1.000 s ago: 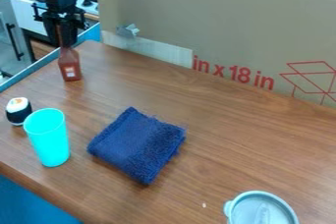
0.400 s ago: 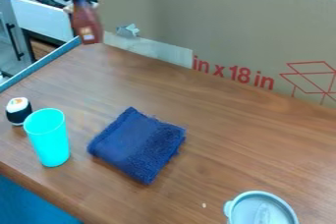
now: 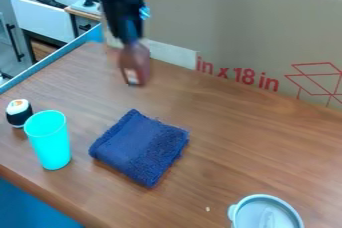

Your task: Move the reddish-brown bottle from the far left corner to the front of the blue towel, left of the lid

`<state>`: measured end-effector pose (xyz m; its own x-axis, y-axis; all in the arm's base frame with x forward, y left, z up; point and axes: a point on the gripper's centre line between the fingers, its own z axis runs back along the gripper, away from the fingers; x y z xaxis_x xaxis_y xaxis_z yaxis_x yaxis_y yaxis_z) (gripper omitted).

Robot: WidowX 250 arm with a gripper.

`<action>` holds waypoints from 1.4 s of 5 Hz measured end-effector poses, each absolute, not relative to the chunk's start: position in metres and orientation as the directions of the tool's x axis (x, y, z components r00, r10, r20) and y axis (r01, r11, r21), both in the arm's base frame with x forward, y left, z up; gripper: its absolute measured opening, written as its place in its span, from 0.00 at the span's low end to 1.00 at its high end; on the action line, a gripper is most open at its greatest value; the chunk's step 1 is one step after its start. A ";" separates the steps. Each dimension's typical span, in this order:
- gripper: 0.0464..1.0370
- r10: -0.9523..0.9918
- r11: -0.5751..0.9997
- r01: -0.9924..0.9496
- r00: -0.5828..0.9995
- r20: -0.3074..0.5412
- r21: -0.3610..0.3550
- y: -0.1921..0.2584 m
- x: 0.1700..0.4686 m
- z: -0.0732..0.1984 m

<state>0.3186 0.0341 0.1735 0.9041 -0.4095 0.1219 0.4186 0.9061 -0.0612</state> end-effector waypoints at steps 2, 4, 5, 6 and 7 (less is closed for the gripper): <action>0.32 -0.569 0.818 0.572 0.820 0.054 -0.067 -0.037 0.283 0.147; 0.32 -0.614 0.789 0.612 0.788 -0.033 -0.062 -0.050 0.254 0.113; 0.32 -0.615 0.788 0.614 0.785 -0.077 -0.039 -0.052 0.243 0.099; 0.32 -0.613 0.790 0.610 0.782 -0.112 -0.064 -0.053 0.227 0.086; 0.32 -0.648 0.762 0.643 0.756 -0.095 -0.074 -0.061 0.216 0.090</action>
